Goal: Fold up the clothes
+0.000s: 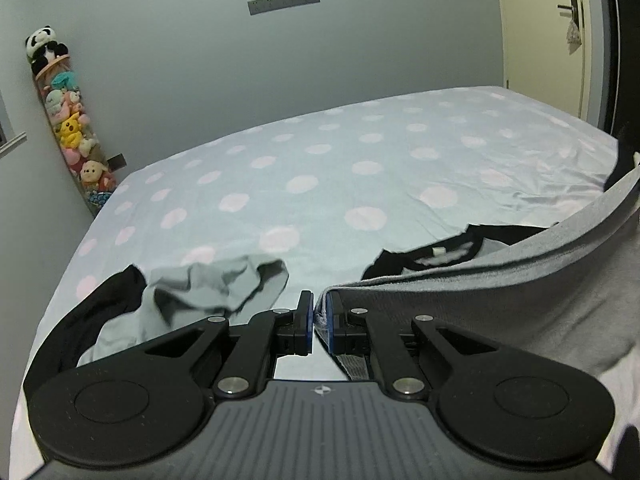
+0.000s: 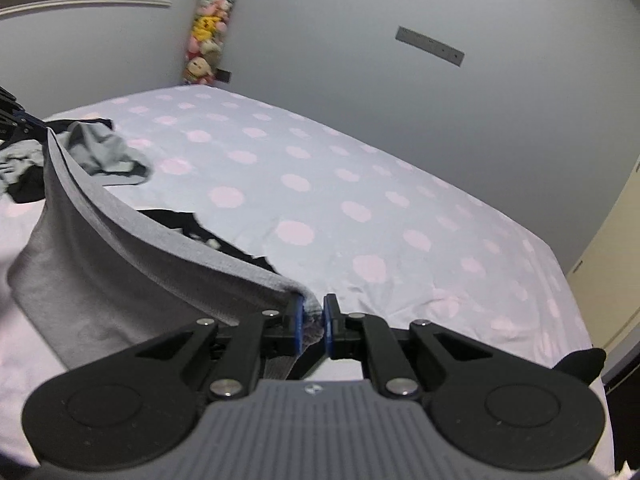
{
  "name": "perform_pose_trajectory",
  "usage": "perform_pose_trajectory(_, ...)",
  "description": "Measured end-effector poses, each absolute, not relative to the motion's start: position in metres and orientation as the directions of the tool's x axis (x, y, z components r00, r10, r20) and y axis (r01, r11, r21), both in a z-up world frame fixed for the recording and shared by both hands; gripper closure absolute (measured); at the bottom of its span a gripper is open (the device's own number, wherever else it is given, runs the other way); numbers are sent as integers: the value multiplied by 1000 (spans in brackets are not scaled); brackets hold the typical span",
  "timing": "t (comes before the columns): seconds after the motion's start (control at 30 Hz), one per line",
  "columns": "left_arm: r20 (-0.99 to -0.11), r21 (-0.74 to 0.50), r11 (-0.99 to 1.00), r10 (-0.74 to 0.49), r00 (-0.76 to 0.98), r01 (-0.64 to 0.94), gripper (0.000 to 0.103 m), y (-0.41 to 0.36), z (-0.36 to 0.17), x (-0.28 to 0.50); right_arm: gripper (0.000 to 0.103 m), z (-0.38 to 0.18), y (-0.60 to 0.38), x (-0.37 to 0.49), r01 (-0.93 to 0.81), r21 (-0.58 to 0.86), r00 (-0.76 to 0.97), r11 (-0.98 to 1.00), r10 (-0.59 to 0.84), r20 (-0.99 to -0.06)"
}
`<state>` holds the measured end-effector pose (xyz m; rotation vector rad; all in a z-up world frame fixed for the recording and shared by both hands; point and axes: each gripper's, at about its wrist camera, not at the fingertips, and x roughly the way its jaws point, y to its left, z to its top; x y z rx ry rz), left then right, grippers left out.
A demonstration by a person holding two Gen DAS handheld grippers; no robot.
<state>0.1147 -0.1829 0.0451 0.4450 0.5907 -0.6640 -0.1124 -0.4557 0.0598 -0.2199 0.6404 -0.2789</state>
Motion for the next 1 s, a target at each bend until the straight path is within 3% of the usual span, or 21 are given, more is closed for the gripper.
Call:
perform_pose_trajectory(0.2,-673,221,702,-393,627,677,98,-222,10,166,92,23,-495,-51,215,-256,728,942,-330,-601)
perform_pose_trajectory(0.67,-759,149,737,-342,554,659,98,-259,-85,246,90,-79,-558,30,296,-94,655,951,-274,-704)
perform_pose_trajectory(0.73,-754,146,753,-335,564,642,98,-256,-88,248,87,-85,-567,32,323,-48,652,945,-260,-712)
perform_pose_trajectory(0.87,-738,100,804,-336,585,587,98,-236,-84,248,73,-83,-581,27,397,72,676,915,-238,-698)
perform_pose_trajectory(1.0,-731,27,834,-360,580,552,96,-216,-70,237,71,-71,-586,10,458,163,694,874,-236,-680)
